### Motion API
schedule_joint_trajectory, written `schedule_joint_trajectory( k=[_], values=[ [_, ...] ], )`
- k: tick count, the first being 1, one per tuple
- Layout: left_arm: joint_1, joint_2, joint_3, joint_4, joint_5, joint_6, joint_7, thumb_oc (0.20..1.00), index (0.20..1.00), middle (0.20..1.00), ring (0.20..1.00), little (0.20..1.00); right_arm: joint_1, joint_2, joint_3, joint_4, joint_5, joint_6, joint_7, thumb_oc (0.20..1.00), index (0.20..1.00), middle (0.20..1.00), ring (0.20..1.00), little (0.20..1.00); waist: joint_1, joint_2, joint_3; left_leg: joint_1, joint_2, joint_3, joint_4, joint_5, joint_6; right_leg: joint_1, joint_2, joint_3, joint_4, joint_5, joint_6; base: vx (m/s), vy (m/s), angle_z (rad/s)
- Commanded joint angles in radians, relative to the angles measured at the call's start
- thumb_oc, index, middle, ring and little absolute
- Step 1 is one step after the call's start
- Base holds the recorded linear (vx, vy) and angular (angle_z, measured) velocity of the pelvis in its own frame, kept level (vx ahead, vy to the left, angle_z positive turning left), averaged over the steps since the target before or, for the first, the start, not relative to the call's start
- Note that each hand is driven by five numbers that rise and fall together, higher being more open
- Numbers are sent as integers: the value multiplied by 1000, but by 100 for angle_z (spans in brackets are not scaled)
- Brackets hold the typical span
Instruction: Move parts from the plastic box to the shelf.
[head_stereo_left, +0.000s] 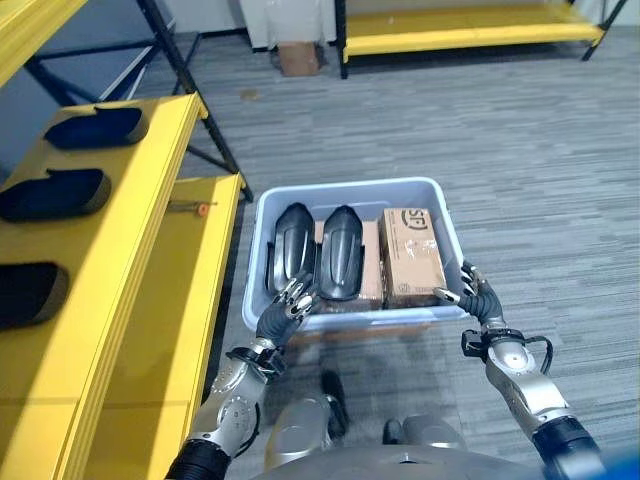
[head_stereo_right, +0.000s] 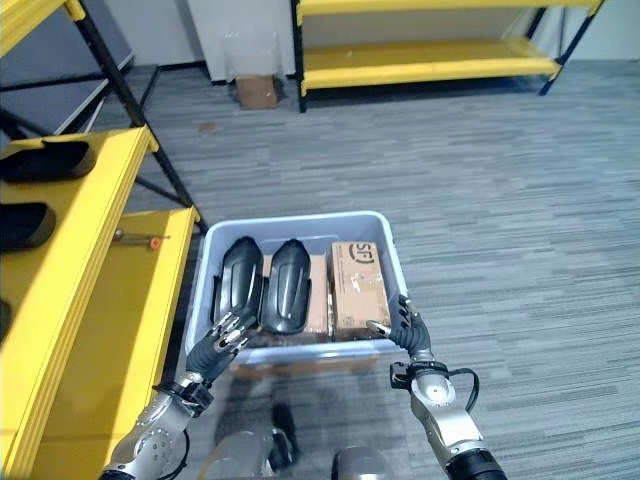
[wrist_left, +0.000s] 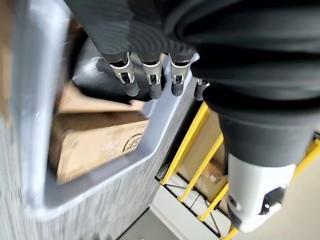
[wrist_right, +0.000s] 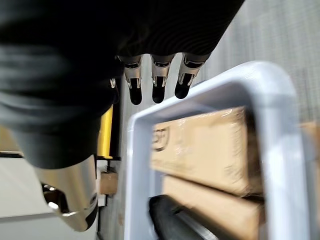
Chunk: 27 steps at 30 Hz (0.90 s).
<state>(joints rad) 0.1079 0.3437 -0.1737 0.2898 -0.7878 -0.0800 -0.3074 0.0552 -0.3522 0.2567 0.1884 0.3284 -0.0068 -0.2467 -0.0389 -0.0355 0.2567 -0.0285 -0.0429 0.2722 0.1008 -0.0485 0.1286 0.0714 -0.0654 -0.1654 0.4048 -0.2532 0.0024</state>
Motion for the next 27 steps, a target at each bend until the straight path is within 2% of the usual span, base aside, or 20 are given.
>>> schedule_joint_trajectory(
  k=[1,5,8,9,10,12,14,16,18,21,22,25,26,27],
  values=[
    [34,7,19,-87,56,-45,-3,1000,1000,1000,1000,1000,-5,-2,-26,36,-46,-40,2,1000,1000,1000,1000,1000,57,27,0,47,80,-47,-72,20,-84,-45,-53,-32,-97,129,61,101,271,30],
    [36,20,25,-64,98,-56,-11,1000,1000,1000,1000,1000,-19,14,-25,34,-54,-46,-20,1000,1000,1000,1000,1000,74,23,0,58,64,-38,-93,8,-52,-69,-74,-56,15,156,84,34,156,21],
    [25,24,8,-53,105,-36,28,1000,1000,1000,1000,1000,-34,23,-22,37,-48,-28,-42,1000,1000,1000,1000,1000,79,27,10,79,54,-30,-100,-10,-28,-114,-96,-79,176,193,92,60,145,16],
    [24,31,-6,-49,109,-57,56,1000,1000,1000,1000,1000,-45,29,-22,57,-51,-35,-33,1000,1000,1000,1000,1000,74,24,24,118,50,-25,-117,-29,-34,-150,-124,-86,202,190,107,116,39,-14],
    [25,29,-6,-49,111,-65,78,1000,1000,1000,1000,1000,-50,31,-24,59,-55,-31,-24,1000,1000,1000,1000,1000,74,20,29,128,53,-14,-122,-30,-40,-149,-130,-102,135,217,115,107,-19,-16],
    [24,30,-4,-49,106,-67,95,1000,1000,1000,1000,1000,-53,30,-25,59,-55,-28,-16,1000,1000,1000,1000,1000,73,18,34,135,56,-9,-124,-32,-44,-148,-130,-110,89,227,119,13,-115,-49],
    [6,42,4,-72,75,-56,153,1000,1000,1000,1000,1000,-60,20,-23,38,-46,-15,10,1000,1000,1000,1000,1000,56,1,57,141,73,3,-114,-52,-51,-208,-141,-112,-110,317,131,-71,-290,-55],
    [-8,34,9,-78,55,-60,169,1000,1000,1000,1000,1000,-65,8,-21,22,-44,-8,18,1000,1000,1000,1000,1000,58,2,62,116,92,-3,-114,-28,-70,-164,-111,-113,-215,277,123,-97,-302,-8],
    [-11,17,7,-83,34,-67,186,1000,1000,1000,1000,1000,-83,4,-7,30,-46,-9,10,1000,1000,1000,1000,1000,78,3,62,89,109,2,-110,11,-101,-114,-91,-138,-273,261,110,-58,-278,61],
    [4,-8,6,-95,56,-68,217,1000,1000,1000,1000,1000,-92,3,-1,44,-57,15,1,1000,1000,1000,1000,1000,93,9,57,84,117,2,-105,29,-118,-73,-83,-161,-285,235,87,74,-153,-32],
    [20,-18,1,-96,61,-64,200,1000,1000,1000,1000,1000,-91,1,6,54,-51,37,-15,1000,1000,1000,1000,1000,102,13,55,94,125,-9,-97,20,-134,-43,-82,-168,-271,192,79,147,-92,-9],
    [27,-16,-5,-100,74,-64,193,1000,1000,1000,1000,1000,-92,4,10,65,-45,55,-22,1000,1000,1000,1000,1000,105,17,58,95,139,-5,-92,26,-142,-31,-82,-180,-261,178,69,105,-67,-8],
    [28,-15,-8,-100,75,-59,189,1000,1000,1000,1000,1000,-92,5,12,69,-42,66,-31,1000,1000,1000,1000,1000,103,19,58,95,148,7,-88,28,-146,-28,-83,-189,-258,173,64,54,-38,0],
    [22,-15,-14,-96,83,-54,182,1000,1000,1000,1000,1000,-91,6,12,70,-35,73,-49,1000,1000,1000,1000,1000,92,23,59,98,166,62,-81,29,-150,-25,-90,-213,-255,169,62,0,0,0]
  ],
)
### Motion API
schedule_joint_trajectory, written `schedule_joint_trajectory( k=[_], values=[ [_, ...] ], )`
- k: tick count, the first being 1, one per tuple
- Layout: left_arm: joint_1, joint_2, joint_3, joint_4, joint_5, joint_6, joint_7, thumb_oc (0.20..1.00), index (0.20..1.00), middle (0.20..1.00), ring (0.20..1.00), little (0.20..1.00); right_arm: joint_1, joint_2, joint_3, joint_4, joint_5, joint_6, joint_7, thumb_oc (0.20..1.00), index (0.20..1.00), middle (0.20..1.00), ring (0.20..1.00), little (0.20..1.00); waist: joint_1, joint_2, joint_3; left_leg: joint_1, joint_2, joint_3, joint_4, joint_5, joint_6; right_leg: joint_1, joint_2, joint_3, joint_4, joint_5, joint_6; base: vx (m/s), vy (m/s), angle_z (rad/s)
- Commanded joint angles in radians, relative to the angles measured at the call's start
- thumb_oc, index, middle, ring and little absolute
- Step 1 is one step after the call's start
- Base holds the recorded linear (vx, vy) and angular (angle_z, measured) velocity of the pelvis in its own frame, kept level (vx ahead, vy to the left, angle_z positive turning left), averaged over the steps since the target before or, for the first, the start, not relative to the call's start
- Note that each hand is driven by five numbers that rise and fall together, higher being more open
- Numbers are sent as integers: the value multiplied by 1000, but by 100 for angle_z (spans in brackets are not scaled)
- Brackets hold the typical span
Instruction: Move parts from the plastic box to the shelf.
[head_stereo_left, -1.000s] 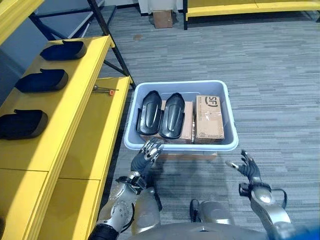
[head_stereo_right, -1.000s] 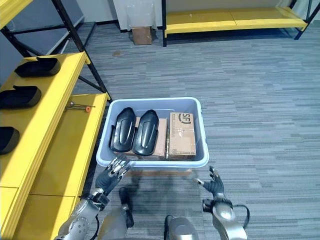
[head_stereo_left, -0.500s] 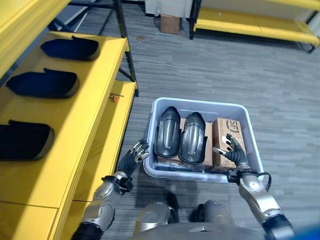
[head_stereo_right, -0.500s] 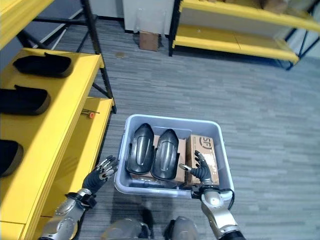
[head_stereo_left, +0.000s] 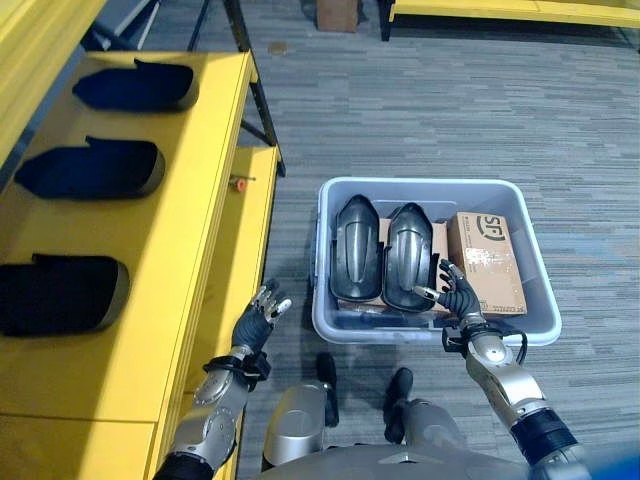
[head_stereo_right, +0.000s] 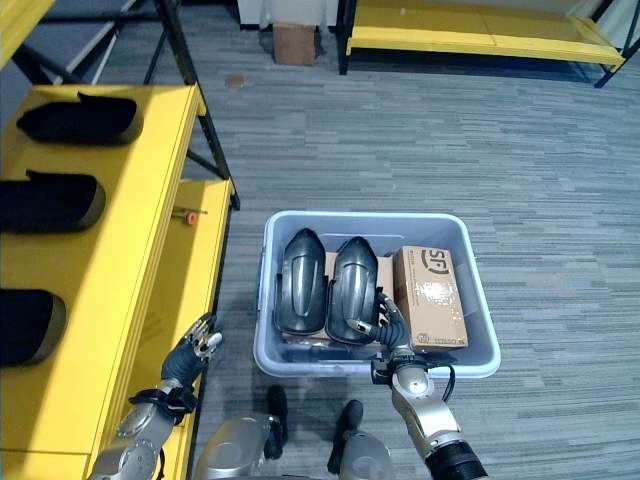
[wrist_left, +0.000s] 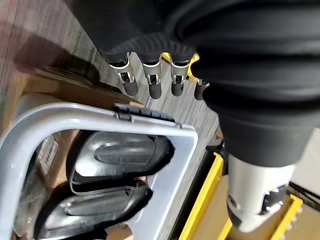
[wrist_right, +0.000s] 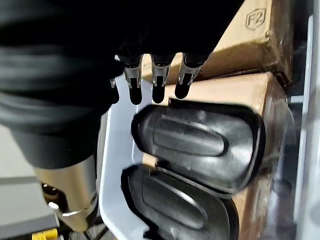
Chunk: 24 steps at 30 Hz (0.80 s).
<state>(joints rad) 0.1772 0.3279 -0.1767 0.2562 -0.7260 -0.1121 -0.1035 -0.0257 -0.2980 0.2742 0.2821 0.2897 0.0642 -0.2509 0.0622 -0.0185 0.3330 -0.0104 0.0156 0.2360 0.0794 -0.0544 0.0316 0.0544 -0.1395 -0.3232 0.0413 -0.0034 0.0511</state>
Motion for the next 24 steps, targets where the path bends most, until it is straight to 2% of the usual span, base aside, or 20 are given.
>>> schedule_joint_trajectory(
  k=[1,3,7,13,24],
  values=[
    [-58,3,-19,-58,26,-21,-29,1000,1000,1000,1000,1000,-12,-47,-3,-21,6,4,-68,1000,1000,1000,1000,1000,-21,9,-17,81,120,147,-52,35,-56,-9,-22,-76,111,-81,11,-52,-9,15],
    [-82,4,-32,-51,29,-32,-43,1000,1000,1000,1000,1000,-21,-46,-1,-11,15,-5,-84,1000,1000,1000,1000,1000,-35,15,-12,72,126,193,-40,32,-53,-20,-30,-100,122,-82,10,-58,2,67],
    [-113,14,-48,-44,6,-34,-18,1000,1000,1000,1000,1000,-40,-35,-1,13,-2,-1,-99,1000,1000,1000,1000,1000,-48,25,12,60,117,202,-2,8,-38,-42,-32,-92,166,-97,4,12,-1,38],
    [-106,18,-51,-65,8,-32,-4,1000,1000,1000,1000,1000,-39,-23,-6,18,-9,3,-136,1000,1000,1000,1000,1000,-58,31,22,67,107,204,-18,7,-32,-44,-18,-70,157,-96,5,60,-23,3],
    [-118,10,-76,-73,-27,-49,16,1000,1000,1000,1000,1000,-73,-32,-15,34,49,-37,-187,1000,1000,1000,1000,1000,-48,51,68,23,127,194,1,22,-47,-77,-21,-79,179,-114,-14,3,-14,-4]
  ],
)
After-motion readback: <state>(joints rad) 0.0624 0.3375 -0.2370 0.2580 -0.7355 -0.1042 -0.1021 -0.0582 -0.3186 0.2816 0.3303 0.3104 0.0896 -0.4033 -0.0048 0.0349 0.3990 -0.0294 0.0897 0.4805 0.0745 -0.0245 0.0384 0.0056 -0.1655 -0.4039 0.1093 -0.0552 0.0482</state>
